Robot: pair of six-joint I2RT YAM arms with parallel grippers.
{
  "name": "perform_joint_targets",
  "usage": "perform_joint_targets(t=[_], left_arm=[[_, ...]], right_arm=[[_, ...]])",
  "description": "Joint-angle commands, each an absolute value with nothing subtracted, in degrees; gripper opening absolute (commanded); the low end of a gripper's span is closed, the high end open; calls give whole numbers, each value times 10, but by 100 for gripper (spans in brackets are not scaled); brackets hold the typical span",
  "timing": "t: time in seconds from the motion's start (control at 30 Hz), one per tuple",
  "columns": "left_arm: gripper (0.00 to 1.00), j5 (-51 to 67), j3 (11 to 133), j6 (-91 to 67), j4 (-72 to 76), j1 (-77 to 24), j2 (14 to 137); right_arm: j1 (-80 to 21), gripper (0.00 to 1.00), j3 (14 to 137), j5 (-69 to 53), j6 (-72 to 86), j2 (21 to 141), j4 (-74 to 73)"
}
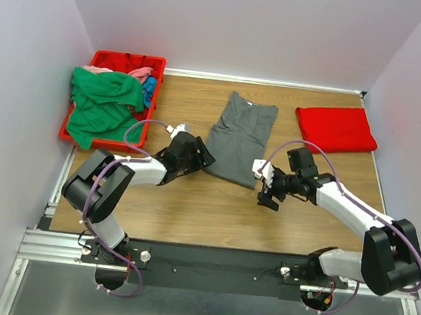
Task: Fold and stack the t-shirts
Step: Fold the tshirt
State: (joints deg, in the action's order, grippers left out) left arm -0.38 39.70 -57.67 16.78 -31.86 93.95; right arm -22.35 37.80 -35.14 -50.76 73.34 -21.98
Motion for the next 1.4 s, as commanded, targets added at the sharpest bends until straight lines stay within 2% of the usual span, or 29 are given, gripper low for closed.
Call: perform_joint_targets(t=[0.0,0.07,0.13,0.2,0.4,0.5,0.53,0.7,0.8,0.93,0.97,1.03,1.1,1.17,1.27,1.37], left_arm=[[71,-16,391,-577,132,-316,964],[71,-16,391,-577,134,-316,969],[65,-14,390,-576,135,-316,972],[64,-7,388,-573,145,-316,973],[54,15,380,-559,161,-312,972],[54,18,376,-552,164,-311,968],[51,21,375,-548,166,-311,967],[47,34,374,-540,176,-304,972],[35,53,372,-535,191,-298,979],[28,67,369,-534,204,-295,984],[24,73,367,-531,210,-294,985],[15,77,367,-526,214,-293,984],[10,84,366,-522,218,-289,982],[1,90,364,-518,221,-288,977],[0,105,355,-512,221,-287,959],[0,129,332,-511,218,-288,924]], right_arm=[[-244,84,414,-317,-527,765,-200],[-265,84,427,-286,-528,790,-188],[-286,83,432,-261,-525,806,-162],[-295,82,443,-235,-522,833,-146],[-337,77,461,-162,-511,902,-91],[-345,72,468,-139,-496,929,-74],[-345,69,471,-129,-489,939,-69],[-346,63,475,-105,-477,961,-55],[-346,55,475,-103,-469,967,-57],[-346,36,468,-110,-464,966,-60],[-346,27,467,-116,-464,966,-62],[-345,20,463,-126,-464,962,-72],[-346,10,461,-147,-464,959,-80],[-346,7,460,-163,-466,949,-99],[-346,0,466,-210,-477,934,-137],[-346,0,479,-249,-493,915,-198]])
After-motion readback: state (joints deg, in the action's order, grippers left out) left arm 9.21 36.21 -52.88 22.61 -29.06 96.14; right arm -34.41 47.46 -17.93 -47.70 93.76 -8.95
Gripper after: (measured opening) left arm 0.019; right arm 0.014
